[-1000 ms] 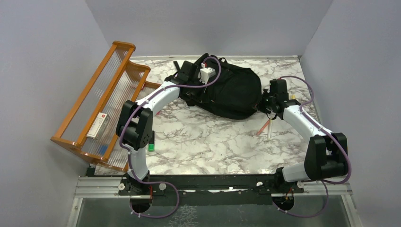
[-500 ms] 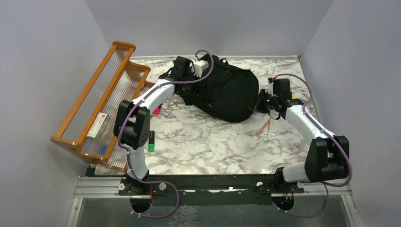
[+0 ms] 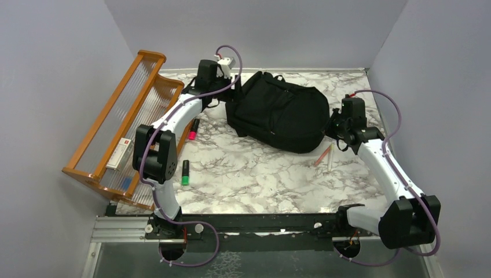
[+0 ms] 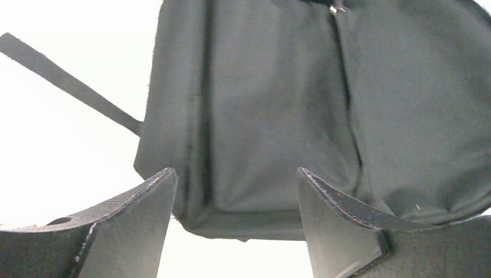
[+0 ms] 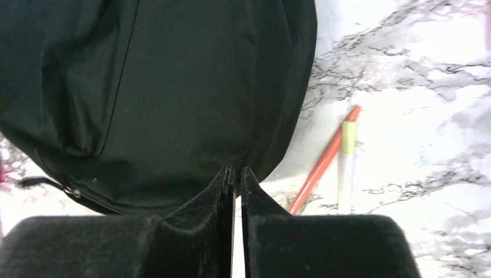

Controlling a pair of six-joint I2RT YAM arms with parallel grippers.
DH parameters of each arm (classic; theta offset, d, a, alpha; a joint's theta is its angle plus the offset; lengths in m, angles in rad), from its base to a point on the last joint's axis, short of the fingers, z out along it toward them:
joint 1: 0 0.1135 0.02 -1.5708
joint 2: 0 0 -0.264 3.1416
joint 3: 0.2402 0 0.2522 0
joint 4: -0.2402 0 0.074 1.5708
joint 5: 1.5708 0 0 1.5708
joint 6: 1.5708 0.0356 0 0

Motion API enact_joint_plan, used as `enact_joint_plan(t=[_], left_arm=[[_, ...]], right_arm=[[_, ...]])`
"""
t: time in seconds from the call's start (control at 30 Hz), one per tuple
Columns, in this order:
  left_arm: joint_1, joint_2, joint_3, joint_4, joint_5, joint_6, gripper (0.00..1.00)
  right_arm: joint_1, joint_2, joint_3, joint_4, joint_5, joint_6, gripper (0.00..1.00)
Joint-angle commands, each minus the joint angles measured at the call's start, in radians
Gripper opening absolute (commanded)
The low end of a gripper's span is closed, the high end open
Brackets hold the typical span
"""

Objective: Pack the student bag
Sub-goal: Zip the student bag at the center of the board.

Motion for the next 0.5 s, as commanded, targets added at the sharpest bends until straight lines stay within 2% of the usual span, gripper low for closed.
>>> enact_joint_plan(t=[0.0, 0.2, 0.47], left_arm=[[0.068, 0.040, 0.006, 0.059, -0.098, -0.031, 0.78], [0.102, 0.130, 0.058, 0.080, -0.095, -0.017, 0.83], [0.101, 0.245, 0.155, 0.127, 0.078, -0.014, 0.87]], right_arm=[[-0.005, 0.036, 0.040, -0.014, 0.099, -0.014, 0.14], [-0.005, 0.070, 0.037, 0.012, 0.044, -0.017, 0.22], [-0.005, 0.063, 0.019, 0.029, -0.012, -0.026, 0.33]])
